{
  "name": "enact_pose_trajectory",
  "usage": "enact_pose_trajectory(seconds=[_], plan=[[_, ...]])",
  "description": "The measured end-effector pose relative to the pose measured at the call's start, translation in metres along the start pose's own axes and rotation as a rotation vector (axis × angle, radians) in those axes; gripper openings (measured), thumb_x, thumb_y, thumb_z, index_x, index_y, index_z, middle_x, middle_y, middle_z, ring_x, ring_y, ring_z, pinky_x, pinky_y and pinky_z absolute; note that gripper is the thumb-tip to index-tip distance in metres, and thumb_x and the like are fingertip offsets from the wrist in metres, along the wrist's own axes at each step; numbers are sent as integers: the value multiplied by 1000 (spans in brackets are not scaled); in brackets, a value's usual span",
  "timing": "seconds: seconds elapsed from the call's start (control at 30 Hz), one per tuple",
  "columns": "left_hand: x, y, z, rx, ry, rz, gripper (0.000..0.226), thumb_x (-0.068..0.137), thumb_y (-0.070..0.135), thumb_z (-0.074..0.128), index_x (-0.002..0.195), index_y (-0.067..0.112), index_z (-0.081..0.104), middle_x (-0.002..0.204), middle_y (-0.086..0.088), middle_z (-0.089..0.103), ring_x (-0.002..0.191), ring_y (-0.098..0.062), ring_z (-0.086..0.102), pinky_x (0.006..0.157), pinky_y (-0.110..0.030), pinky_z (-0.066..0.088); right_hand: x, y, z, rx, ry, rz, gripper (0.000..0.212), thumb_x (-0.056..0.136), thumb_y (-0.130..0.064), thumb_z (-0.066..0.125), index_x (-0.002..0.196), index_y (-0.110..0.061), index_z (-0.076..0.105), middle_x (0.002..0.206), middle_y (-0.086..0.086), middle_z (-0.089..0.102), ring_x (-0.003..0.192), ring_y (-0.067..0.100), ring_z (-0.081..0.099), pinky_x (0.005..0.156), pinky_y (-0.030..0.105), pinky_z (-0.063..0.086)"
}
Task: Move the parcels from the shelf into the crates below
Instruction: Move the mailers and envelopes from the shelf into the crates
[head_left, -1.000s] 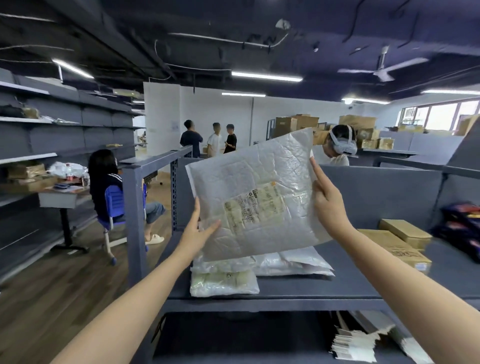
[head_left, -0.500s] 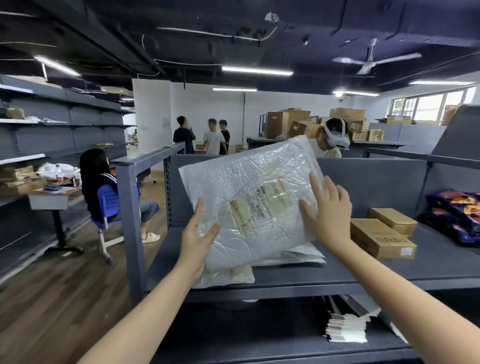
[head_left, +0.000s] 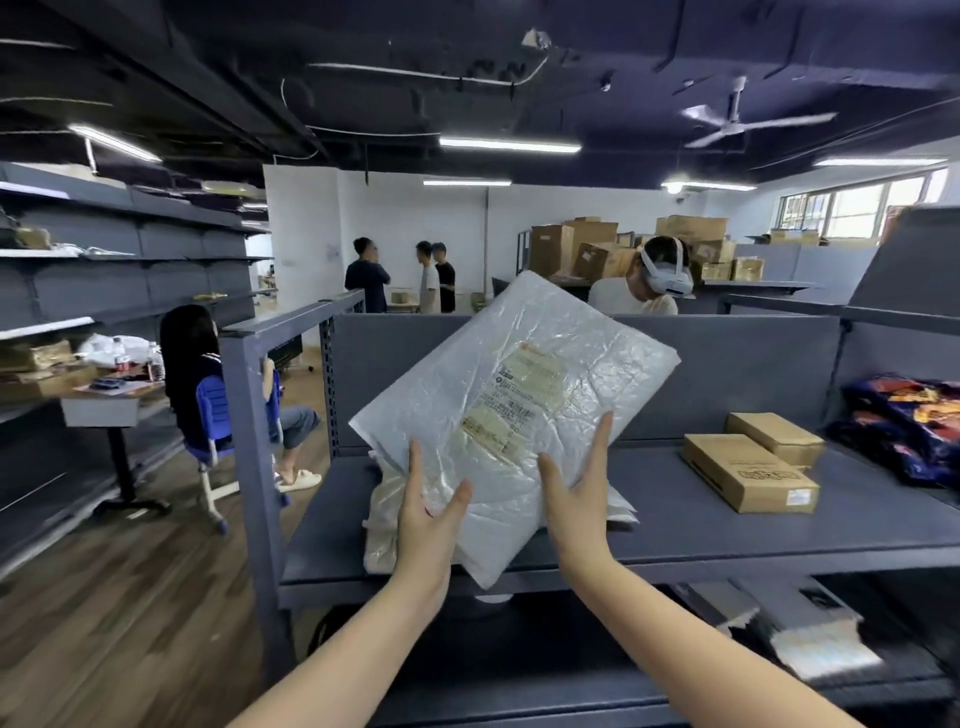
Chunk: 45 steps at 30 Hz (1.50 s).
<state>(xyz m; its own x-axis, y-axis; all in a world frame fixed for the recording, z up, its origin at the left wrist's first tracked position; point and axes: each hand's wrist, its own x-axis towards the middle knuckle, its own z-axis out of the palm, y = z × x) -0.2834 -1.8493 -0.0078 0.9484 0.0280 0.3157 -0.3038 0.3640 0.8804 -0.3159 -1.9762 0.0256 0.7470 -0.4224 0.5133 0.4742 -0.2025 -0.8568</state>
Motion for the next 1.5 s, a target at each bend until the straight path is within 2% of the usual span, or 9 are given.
enact_pose_trajectory(seconds=[0.17,0.33,0.53,0.67,0.83,0.93,1.1,1.3,1.5], plan=[[-13,4,-23,173,-13,-152,94,58,59,79,126,74,15,148,2,39,128,-21,47,106,-50,39,11,-10,-29,-79,-47,-106,73,97,-13,49,149,-31,1,147,-27,4,134,-10,9,108,11,10],[3,39,-54,587,97,102,83,83,45,66,133,64,3,159,1,-2,145,-16,5,115,-46,15,23,-10,-73,-186,-213,-124,59,97,-21,48,145,-33,17,146,-27,17,125,-26,18,95,-9,16],[12,68,-42,734,-368,-10,87,78,35,71,133,59,9,135,2,43,101,-3,56,70,-3,44,8,-5,-85,-263,-393,-124,45,99,-25,44,137,-42,27,141,-30,30,124,-24,27,109,13,21],[-9,54,-50,646,-247,-23,87,83,23,69,146,42,12,134,5,44,109,-11,52,85,-18,44,-7,-9,-84,-216,-422,-102,46,99,-27,43,138,-43,26,140,-34,28,130,-15,24,111,21,19],[-40,48,-67,624,-244,-6,83,82,18,70,144,39,19,145,19,28,132,-10,39,107,-30,38,-27,-11,-81,-210,-414,-110,53,97,-19,49,144,-29,26,138,-32,26,118,-23,33,95,-6,22],[-55,46,-73,658,-172,58,77,84,11,69,143,37,26,144,19,29,137,-10,33,115,-38,29,-36,1,-75,-366,-379,-132,58,94,-22,55,146,-21,30,139,-23,30,114,-3,50,95,10,34],[-74,34,-97,697,-86,44,73,83,7,69,138,39,32,149,4,37,137,-15,35,115,-42,28,-55,25,-66,-661,-587,-60,86,85,-41,64,149,-35,6,117,3,45,76,10,51,75,23,45],[-71,15,-119,821,-147,-18,71,85,10,67,145,27,32,149,7,34,138,-11,32,112,-23,25,-72,50,-53,-811,-700,44,105,80,-41,71,147,-37,-9,113,6,38,84,23,53,81,28,47],[-50,-22,-153,1027,-274,-87,66,86,37,65,132,57,22,129,-2,51,122,-17,47,101,-30,40,-76,78,-37,-854,-713,137,105,79,-40,71,148,-37,-8,109,4,38,81,20,50,76,21,43]])
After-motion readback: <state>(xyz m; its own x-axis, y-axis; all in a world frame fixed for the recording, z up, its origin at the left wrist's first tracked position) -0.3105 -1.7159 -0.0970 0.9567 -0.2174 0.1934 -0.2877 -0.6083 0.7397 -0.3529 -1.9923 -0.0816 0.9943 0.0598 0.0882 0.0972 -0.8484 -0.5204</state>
